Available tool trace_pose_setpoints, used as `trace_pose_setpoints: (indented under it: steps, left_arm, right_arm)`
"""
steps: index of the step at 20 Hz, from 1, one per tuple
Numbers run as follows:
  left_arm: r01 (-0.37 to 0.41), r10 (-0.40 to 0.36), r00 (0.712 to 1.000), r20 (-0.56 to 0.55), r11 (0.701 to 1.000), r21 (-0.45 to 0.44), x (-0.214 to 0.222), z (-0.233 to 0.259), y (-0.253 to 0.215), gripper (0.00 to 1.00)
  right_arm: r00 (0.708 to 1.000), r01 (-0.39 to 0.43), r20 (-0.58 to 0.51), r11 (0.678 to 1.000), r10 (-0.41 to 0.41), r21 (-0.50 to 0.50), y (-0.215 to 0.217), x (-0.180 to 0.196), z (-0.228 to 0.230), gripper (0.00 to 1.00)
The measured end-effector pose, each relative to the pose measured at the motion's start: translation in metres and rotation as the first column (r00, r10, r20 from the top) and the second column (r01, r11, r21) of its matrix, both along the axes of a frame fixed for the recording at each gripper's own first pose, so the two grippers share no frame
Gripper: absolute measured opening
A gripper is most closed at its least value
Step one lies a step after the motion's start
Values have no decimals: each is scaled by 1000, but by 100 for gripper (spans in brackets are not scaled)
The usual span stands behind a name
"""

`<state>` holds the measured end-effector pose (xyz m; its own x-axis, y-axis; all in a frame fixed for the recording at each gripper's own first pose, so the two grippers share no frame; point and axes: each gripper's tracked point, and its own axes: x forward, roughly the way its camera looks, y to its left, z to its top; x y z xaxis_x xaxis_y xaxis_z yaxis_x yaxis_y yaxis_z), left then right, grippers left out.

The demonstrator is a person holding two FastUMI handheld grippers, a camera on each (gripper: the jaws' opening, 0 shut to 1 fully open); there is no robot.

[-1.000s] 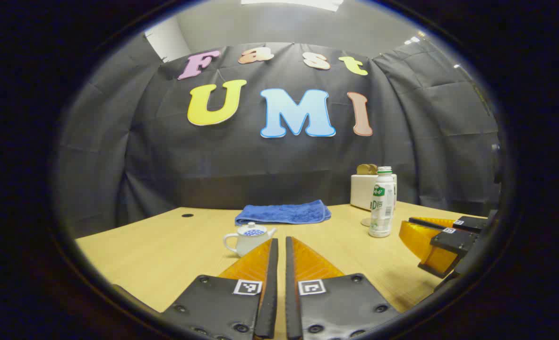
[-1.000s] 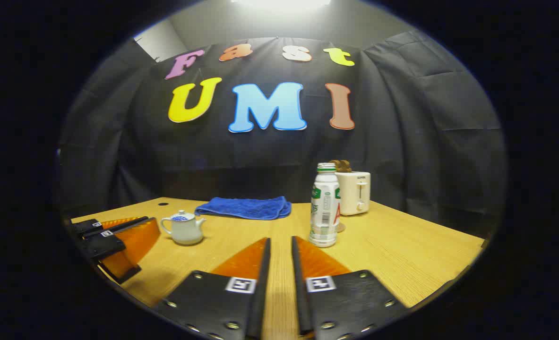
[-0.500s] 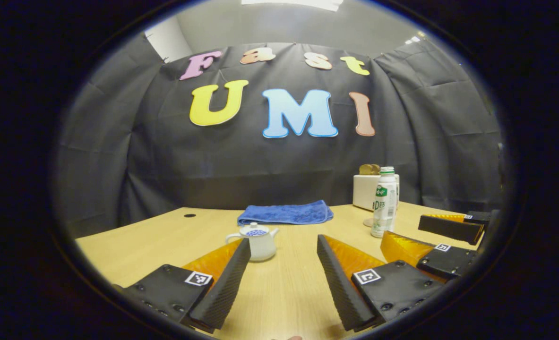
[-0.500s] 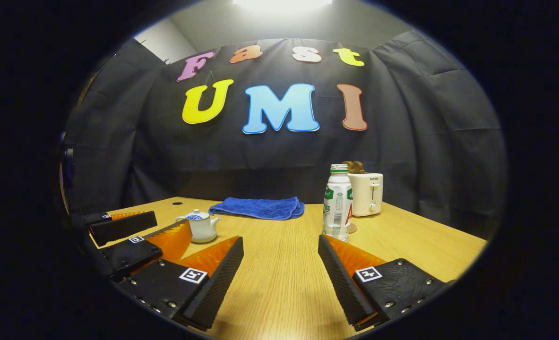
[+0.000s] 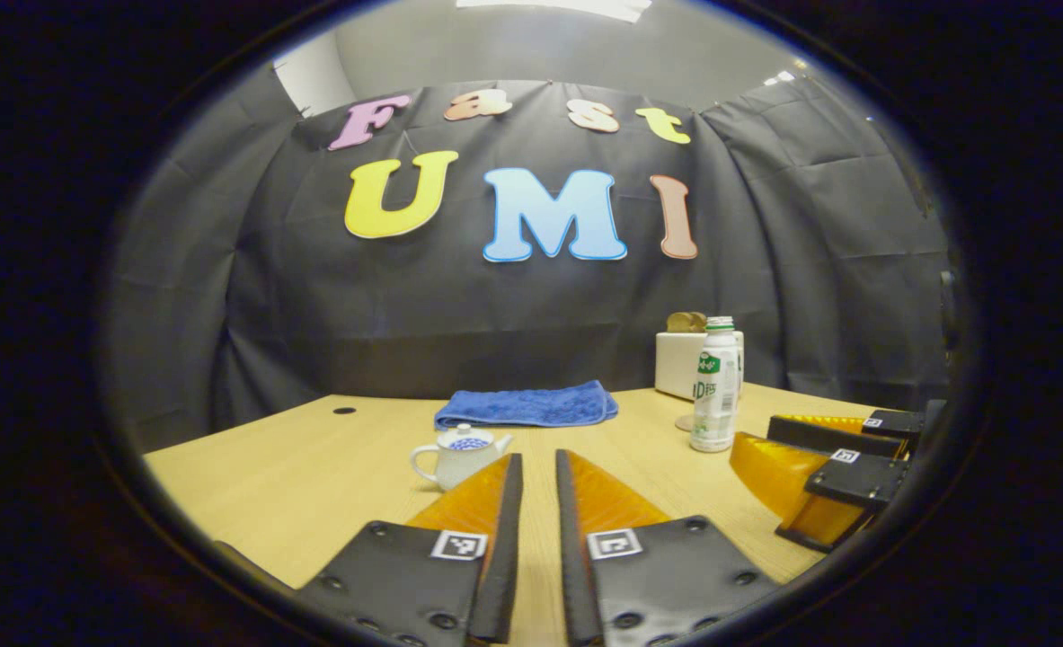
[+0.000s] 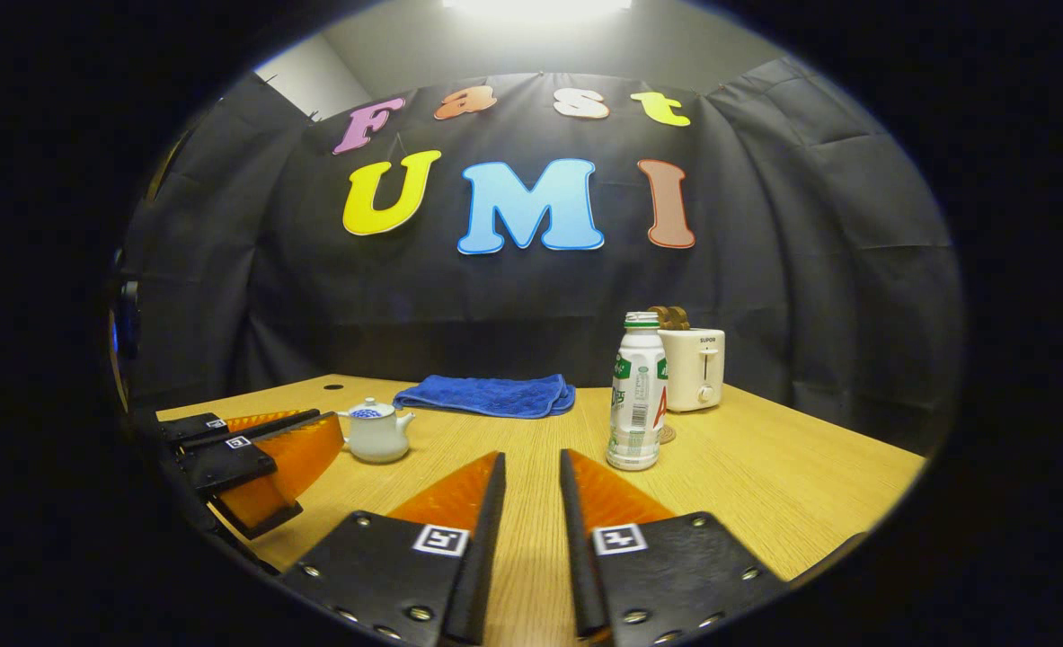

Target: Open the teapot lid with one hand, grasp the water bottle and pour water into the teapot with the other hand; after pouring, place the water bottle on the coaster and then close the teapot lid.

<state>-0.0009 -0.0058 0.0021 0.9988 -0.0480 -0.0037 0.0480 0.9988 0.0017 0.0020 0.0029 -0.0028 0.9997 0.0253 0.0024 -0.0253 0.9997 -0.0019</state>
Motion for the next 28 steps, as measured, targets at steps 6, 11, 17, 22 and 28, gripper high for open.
trace_pose_setpoints:
  steps: [6, 11, 17, 22, 28]
  left_arm:
    - [-1, 1, 1000, 2, 1000, -1, -1, 0, 0, 92]
    - [65, -65, 998, 2, 998, -3, -2, 0, -11, 100]
    - [77, -77, 997, 2, 997, -5, -1, 2, -11, 99]
    - [51, -51, 999, 1, 999, -3, 0, 3, -6, 99]
    - [-8, 7, 1000, 30, 1000, 9, 5, 12, 13, 99]
  right_arm:
    - [1000, 4, 1, 1000, -4, 2, -1, 0, 2, 74]
    - [995, 96, -8, 995, -96, 5, -15, -1, 1, 98]
    - [1000, -20, 2, 1000, 20, 0, -14, 2, 3, 96]
    - [998, -57, -1, 998, 57, 22, -20, 1, 2, 95]
    - [1000, -25, -1, 997, 25, 71, -50, 7, 7, 95]
